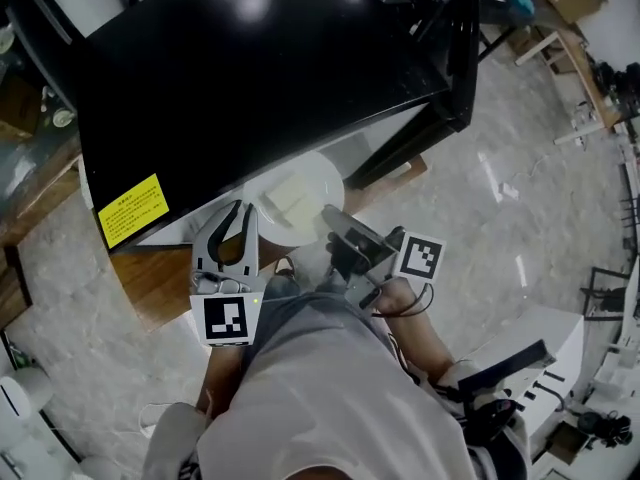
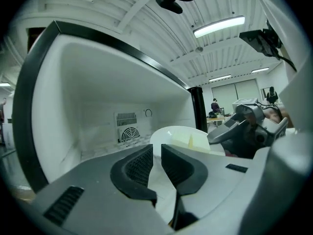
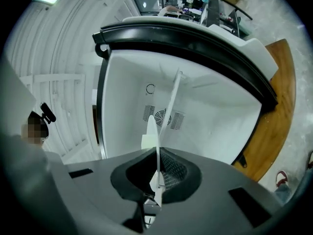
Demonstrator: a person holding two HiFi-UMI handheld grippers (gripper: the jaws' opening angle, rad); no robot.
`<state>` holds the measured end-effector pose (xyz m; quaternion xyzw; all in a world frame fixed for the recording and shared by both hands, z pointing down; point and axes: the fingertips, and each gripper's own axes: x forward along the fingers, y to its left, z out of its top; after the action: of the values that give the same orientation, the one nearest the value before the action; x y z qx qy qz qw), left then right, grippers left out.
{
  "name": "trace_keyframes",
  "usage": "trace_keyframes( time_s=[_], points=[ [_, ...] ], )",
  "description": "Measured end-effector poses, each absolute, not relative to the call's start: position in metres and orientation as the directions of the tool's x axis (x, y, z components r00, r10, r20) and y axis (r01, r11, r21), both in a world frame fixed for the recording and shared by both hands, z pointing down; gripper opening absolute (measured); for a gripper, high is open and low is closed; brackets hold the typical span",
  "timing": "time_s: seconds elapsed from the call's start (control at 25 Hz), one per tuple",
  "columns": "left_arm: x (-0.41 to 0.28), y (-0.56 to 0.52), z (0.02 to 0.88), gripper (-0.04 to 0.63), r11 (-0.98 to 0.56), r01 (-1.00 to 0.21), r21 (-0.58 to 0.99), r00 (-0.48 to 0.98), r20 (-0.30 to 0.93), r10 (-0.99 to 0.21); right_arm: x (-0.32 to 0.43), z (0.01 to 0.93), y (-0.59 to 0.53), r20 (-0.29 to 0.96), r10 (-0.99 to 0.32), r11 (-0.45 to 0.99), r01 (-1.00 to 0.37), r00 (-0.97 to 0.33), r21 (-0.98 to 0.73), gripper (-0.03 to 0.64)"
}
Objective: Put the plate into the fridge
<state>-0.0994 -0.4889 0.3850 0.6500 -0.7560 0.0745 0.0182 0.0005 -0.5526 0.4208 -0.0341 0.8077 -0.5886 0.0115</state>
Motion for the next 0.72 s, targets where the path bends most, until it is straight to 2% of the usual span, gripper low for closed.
trace_keyframes(
  time_s=[0.12, 0.32, 0.48, 0.72],
  points=[
    [-0.102, -0.482, 0.382, 0.067, 0.207, -0.971, -0.123, -0.221, 0.109, -0.969, -0.013, 0.419, -0.559, 0.022, -0.026, 0.275, -0.028, -0.999, -0.961, 0.023],
    [-0.092, -0.474, 0.381, 0.067, 0.221, -0.938, -0.269, -0.265, 0.140, -0.954, -0.034, 0.419, -0.572, 0.038, -0.006, 0.204, -0.038, -0.999, -0.978, 0.023],
    [-0.072, -0.479, 0.385, 0.067, 0.167, -0.952, -0.257, -0.213, 0.166, -0.963, -0.053, 0.423, -0.574, 0.062, -0.013, 0.120, -0.064, -0.998, -0.991, 0.025],
    [-0.043, -0.497, 0.394, 0.058, 0.073, -0.959, -0.274, -0.129, 0.191, -0.973, -0.071, 0.420, -0.567, 0.083, 0.001, 0.081, -0.083, -0.997, -0.993, 0.025]
  ],
)
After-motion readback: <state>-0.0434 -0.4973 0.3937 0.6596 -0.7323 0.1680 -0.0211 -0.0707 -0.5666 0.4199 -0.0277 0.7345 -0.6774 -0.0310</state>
